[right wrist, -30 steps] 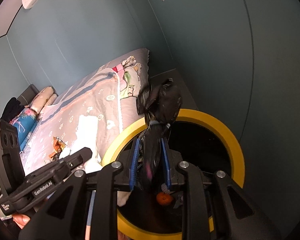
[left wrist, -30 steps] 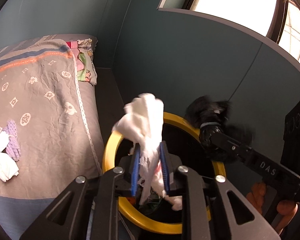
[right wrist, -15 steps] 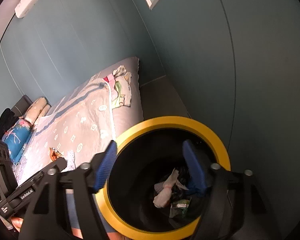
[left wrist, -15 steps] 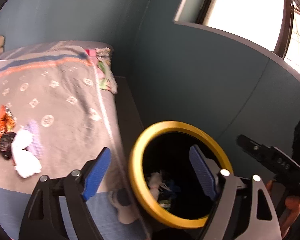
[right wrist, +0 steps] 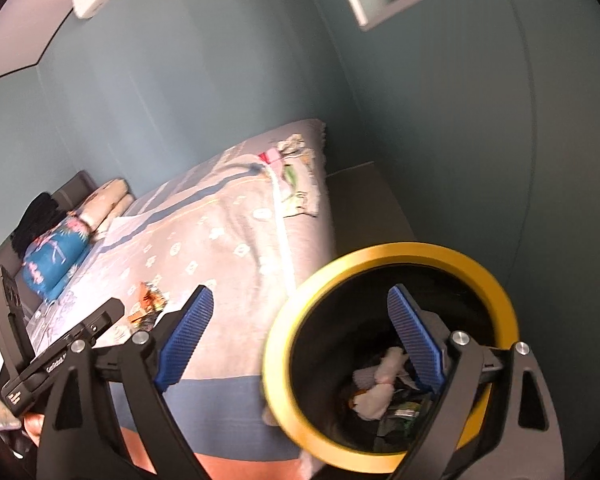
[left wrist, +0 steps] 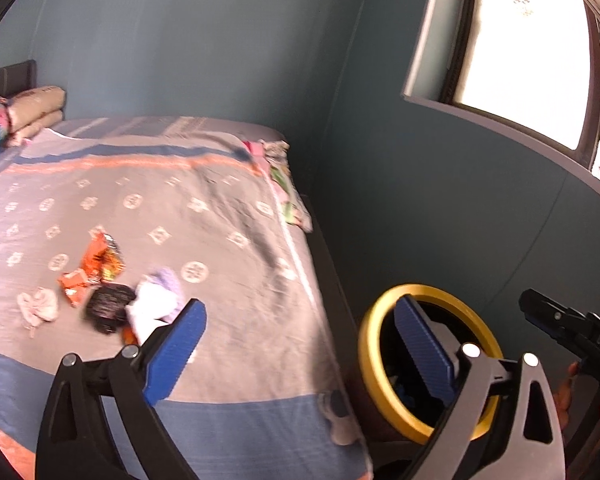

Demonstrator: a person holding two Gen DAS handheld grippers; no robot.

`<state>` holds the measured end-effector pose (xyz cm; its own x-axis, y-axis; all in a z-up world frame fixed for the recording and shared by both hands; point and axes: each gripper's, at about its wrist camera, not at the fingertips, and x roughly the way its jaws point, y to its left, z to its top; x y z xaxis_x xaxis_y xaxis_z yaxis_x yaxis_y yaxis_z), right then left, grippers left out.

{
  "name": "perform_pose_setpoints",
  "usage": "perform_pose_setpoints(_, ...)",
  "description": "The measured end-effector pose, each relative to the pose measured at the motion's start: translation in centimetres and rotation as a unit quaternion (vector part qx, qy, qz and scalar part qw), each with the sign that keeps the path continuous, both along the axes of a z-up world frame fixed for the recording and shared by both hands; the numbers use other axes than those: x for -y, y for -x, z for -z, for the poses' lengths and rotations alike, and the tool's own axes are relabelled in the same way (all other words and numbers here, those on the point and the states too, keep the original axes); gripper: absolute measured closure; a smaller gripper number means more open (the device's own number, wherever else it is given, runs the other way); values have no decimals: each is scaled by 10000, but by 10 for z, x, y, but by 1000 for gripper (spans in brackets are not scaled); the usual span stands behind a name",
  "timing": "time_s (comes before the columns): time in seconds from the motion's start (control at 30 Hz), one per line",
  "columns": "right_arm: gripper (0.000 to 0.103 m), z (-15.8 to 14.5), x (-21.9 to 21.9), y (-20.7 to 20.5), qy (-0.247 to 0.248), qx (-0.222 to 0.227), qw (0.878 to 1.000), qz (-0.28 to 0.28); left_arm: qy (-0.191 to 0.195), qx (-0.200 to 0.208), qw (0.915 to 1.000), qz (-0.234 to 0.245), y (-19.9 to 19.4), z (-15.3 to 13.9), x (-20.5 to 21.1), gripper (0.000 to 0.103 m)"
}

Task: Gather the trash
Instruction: 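Move both open tools back over the trash on the bed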

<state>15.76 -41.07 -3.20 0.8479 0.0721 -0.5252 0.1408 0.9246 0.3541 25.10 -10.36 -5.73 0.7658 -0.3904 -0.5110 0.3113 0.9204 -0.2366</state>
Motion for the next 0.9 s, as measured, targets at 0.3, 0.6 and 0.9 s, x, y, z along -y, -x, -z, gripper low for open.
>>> perform_pose_setpoints(0.3, 17, -15, -62, -20, 192, 84, 9980, -590, -56, 97, 9981, -604, 0, -6, -63, 9)
perform_pose_setpoints(0.6, 16, -13, -119, -51, 188, -68, 9936, -1116, -112, 58, 9928, -1195, -7, 3, -126, 8)
perform_pose_setpoints(0.9, 16, 10, -181, -81, 471, -269, 9859, -1585, -215, -183, 9847, -1719, -23, 27, -181, 8)
